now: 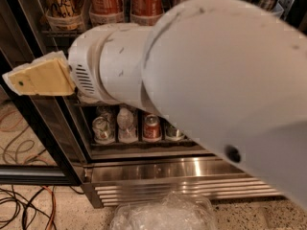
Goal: Pick coke can from top shelf of fridge
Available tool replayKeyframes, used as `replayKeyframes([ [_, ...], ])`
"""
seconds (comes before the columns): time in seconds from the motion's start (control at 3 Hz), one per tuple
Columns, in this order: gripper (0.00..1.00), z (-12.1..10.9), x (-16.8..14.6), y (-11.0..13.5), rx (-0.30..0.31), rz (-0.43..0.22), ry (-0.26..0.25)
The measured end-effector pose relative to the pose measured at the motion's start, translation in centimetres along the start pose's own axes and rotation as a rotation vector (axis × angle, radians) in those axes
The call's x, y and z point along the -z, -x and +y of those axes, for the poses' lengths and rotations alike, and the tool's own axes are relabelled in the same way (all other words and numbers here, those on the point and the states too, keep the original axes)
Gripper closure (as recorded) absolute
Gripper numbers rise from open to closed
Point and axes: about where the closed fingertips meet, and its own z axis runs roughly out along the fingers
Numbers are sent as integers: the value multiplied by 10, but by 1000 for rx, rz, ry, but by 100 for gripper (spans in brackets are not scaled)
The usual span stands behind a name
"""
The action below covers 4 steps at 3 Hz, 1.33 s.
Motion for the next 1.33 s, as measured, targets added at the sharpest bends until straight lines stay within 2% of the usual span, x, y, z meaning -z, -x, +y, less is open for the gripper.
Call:
replayKeyframes([
  [1.33, 0, 0, 0, 0, 0, 0, 0],
])
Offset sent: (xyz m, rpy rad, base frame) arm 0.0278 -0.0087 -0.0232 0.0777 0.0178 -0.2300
